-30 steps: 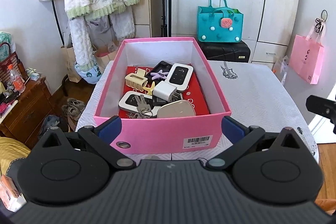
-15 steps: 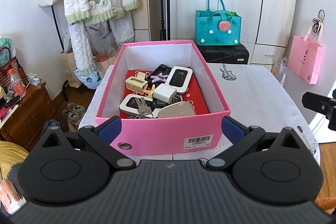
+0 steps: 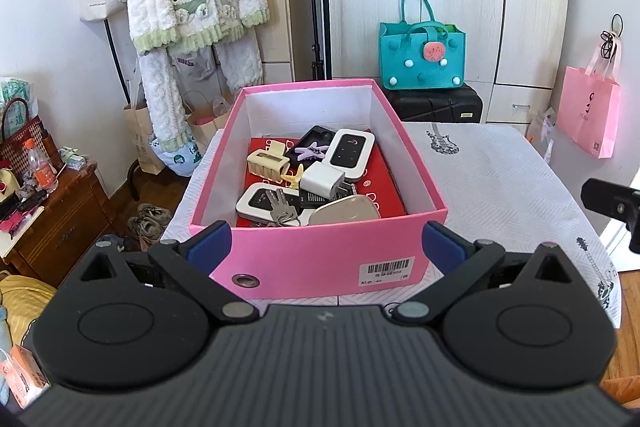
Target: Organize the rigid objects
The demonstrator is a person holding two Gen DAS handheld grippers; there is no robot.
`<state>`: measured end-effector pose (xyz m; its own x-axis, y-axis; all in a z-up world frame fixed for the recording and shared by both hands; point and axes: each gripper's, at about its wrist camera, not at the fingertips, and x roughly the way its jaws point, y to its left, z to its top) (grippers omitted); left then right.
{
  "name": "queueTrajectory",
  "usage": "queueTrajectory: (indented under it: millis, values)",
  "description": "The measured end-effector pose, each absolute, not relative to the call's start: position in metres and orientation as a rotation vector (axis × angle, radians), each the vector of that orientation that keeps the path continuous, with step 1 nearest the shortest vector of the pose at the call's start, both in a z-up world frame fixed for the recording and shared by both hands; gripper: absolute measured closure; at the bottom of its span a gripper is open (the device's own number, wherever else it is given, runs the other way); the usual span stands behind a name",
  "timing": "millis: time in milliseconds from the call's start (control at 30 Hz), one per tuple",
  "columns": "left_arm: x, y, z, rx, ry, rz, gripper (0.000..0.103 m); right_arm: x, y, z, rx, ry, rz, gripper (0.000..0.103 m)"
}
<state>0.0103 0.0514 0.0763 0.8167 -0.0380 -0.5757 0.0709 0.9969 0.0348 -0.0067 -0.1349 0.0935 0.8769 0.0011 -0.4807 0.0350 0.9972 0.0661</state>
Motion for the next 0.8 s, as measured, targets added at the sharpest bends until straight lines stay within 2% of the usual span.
queueTrajectory:
  millis: [800]
  values:
    - [0.0056,0.0479,0.0745,0.091,0.605,-0.067,0.0,-0.0101,-0.1333,0.0924,0.083,0.498,-0.023,0.001]
